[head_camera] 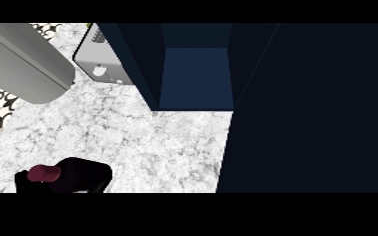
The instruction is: Pick up the wine, place it into the cabinet and close the cabinet
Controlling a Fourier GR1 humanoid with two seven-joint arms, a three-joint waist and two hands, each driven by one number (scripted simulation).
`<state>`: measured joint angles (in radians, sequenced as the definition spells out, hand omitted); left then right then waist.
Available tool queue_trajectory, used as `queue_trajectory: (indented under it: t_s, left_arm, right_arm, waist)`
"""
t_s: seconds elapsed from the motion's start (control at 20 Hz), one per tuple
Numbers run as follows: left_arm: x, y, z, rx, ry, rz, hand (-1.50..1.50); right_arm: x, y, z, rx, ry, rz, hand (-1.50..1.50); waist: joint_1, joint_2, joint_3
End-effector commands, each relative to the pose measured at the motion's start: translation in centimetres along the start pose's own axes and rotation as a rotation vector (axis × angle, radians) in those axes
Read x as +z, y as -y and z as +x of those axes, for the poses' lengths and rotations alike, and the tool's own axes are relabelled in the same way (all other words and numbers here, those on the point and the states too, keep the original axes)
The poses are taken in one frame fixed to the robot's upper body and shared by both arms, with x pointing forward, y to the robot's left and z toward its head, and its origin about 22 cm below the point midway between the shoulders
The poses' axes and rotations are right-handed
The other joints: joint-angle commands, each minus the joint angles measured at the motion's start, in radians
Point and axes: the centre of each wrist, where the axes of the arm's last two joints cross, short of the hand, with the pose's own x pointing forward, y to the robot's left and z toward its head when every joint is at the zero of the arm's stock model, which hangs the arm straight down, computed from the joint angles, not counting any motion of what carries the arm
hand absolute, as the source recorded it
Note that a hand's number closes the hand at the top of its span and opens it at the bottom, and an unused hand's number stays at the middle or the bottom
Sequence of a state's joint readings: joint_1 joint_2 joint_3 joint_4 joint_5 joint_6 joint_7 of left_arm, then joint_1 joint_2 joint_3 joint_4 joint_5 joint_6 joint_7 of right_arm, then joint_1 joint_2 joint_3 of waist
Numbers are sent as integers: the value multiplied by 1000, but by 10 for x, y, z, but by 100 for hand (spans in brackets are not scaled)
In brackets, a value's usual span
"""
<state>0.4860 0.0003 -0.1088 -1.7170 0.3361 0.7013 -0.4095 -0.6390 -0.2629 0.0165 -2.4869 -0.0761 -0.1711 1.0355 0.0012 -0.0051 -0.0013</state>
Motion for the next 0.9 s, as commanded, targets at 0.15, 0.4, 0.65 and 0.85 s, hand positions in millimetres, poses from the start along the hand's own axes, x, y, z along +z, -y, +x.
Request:
queue_trajectory:
  t_s: [0.15, 0.4, 0.65, 0.85]
  left_arm:
    - [-24, -10, -36, 42, -32, 25, -150]
    - [-2, -20, -59, 91, -39, 16, -150]
    - [-14, -18, -66, 107, -48, -13, -150]
    - [-5, -11, -84, 102, -48, -35, -150]
  right_arm:
    - [22, 0, 15, -29, -14, 65, -150]
    - [31, -6, 14, -54, 6, 53, -150]
    - [31, -6, 11, -43, -5, 54, -150]
    - [24, 1, 16, -27, -15, 58, -150]
  waist:
    - [-6, 1, 0]
    - [-4, 0, 0]
    - [-5, 1, 1]
    - [-5, 1, 0]
